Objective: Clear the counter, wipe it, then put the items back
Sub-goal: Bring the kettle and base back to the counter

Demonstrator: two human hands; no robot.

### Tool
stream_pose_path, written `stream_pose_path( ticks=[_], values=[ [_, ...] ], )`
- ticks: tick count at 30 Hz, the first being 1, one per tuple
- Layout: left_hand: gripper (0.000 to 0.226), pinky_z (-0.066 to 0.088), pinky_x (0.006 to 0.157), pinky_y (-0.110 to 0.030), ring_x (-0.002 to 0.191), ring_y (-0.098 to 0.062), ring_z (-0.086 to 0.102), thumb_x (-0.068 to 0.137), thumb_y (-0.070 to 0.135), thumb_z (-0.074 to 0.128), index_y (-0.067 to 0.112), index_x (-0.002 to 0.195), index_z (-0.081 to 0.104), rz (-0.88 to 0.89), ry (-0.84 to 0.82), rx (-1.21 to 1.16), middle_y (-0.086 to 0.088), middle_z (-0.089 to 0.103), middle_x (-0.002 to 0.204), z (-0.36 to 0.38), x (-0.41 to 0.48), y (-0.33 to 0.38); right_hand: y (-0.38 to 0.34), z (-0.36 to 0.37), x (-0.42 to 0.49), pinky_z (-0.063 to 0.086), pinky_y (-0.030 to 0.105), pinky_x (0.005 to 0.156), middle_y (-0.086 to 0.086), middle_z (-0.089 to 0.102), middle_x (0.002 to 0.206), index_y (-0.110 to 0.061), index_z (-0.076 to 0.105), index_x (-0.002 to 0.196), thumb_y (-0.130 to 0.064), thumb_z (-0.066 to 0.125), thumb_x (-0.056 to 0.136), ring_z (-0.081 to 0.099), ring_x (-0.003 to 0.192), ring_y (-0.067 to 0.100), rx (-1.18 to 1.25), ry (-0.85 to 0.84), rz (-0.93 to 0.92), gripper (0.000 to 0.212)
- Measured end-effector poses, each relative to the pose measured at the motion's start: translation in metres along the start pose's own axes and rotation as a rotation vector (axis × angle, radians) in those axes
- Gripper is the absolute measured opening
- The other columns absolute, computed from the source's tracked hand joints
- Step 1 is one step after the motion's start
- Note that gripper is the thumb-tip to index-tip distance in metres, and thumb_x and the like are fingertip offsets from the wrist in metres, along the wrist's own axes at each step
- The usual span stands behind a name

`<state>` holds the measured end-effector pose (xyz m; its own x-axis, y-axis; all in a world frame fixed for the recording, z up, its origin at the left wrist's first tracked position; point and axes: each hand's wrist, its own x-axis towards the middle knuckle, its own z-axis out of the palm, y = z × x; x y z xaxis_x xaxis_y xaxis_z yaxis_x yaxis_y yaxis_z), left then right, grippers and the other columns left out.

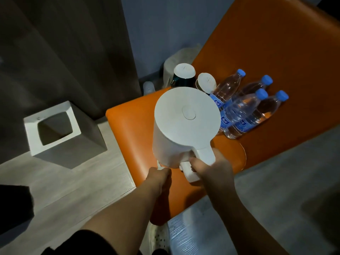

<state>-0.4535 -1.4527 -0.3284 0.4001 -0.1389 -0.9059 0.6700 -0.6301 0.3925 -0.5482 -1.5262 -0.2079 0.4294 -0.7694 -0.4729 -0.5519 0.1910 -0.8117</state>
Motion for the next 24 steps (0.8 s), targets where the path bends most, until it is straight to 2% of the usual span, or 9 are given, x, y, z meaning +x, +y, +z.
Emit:
stream_pose_path(
  ticks=[3,6,8,10,12,14,18,21,24],
  values=[
    [0.009,0.032,0.047,-0.019,0.049,-0.019,0.039,0.088,0.003,0.045,0.002,0.084,0.052,-0.034,-0.031,-0.079,-0.010,0.044,0.060,-0.008,0.000,0.001,0.004,-0.002,0.003,0.056,0.050,0.075,-0.003,0.060,0.073,-0.020,0.054,0.073,-0.013,0.070,0.078,0.062,0.076,0.018,0.003,0.008,-0.034,0.018],
    [0.024,0.033,0.051,-0.022,0.051,-0.017,0.041,0.091,0.011,0.043,0.004,0.072,0.056,-0.085,-0.064,-0.169,-0.008,0.050,0.062,-0.024,-0.002,0.002,0.002,0.002,-0.004,0.056,0.039,0.070,0.004,0.064,0.072,-0.010,0.064,0.078,-0.007,0.074,0.070,0.062,0.070,0.023,-0.003,0.098,-0.120,0.013],
    [0.022,0.034,0.052,-0.022,0.053,-0.018,0.042,0.090,0.014,0.043,0.006,0.072,0.053,-0.081,-0.102,-0.191,-0.009,0.053,0.066,-0.037,-0.008,0.000,-0.013,0.003,-0.008,0.051,0.026,0.054,0.012,0.063,0.067,0.000,0.066,0.069,-0.004,0.085,0.052,0.063,0.061,0.028,0.146,-0.117,0.005,0.026],
    [0.016,0.039,0.054,-0.025,0.056,-0.020,0.050,0.093,0.014,0.045,0.005,0.080,0.050,-0.059,-0.073,-0.227,-0.011,0.052,0.071,-0.053,-0.026,0.001,-0.022,0.000,-0.016,0.048,0.023,0.046,0.014,0.062,0.065,0.003,0.065,0.068,0.000,0.084,0.053,0.062,0.056,0.026,0.203,-0.079,-0.085,0.025],
    [0.014,0.043,0.055,-0.026,0.055,-0.020,0.056,0.094,0.012,0.044,0.006,0.082,0.050,0.000,-0.031,-0.277,-0.010,0.049,0.071,-0.074,-0.044,-0.002,-0.032,0.007,-0.029,0.047,0.027,0.050,0.011,0.060,0.064,0.002,0.062,0.075,0.005,0.068,0.071,0.057,0.057,0.023,0.151,0.093,-0.150,0.008],
    [0.016,0.044,0.060,-0.028,0.064,-0.019,0.055,0.092,0.010,0.042,0.008,0.079,0.050,0.042,-0.007,-0.346,-0.008,0.048,0.070,-0.098,-0.063,-0.002,-0.044,0.014,-0.040,0.046,0.032,0.057,0.010,0.059,0.066,-0.006,0.058,0.071,0.006,0.063,0.075,0.056,0.063,0.025,0.103,-0.013,-0.055,0.014],
    [0.015,0.041,0.059,-0.028,0.063,-0.022,0.051,0.091,0.007,0.038,0.008,0.078,0.046,0.134,0.079,-0.479,-0.011,0.046,0.070,-0.157,-0.096,0.003,-0.089,0.040,-0.068,0.050,0.043,0.067,0.009,0.061,0.073,-0.012,0.058,0.071,0.003,0.065,0.074,0.057,0.073,0.027,0.007,-0.156,-0.173,0.017],
    [0.012,0.039,0.052,-0.027,0.050,-0.020,0.047,0.091,0.007,0.039,0.005,0.082,0.045,0.206,0.149,-0.534,-0.016,0.043,0.074,-0.205,-0.121,-0.001,-0.122,0.065,-0.090,0.041,0.036,0.061,0.010,0.057,0.072,-0.009,0.057,0.071,0.004,0.062,0.075,0.051,0.069,0.022,-0.028,-0.243,-0.249,0.014],
    [0.009,0.037,0.049,-0.027,0.050,-0.019,0.043,0.094,0.009,0.043,0.005,0.088,0.048,0.244,0.282,-0.641,-0.012,0.044,0.072,-0.257,-0.150,-0.018,-0.155,0.096,-0.116,0.037,0.031,0.059,0.009,0.056,0.072,-0.008,0.058,0.074,0.002,0.060,0.077,0.050,0.070,0.022,-0.006,-0.311,-0.291,0.010]
  ],
)
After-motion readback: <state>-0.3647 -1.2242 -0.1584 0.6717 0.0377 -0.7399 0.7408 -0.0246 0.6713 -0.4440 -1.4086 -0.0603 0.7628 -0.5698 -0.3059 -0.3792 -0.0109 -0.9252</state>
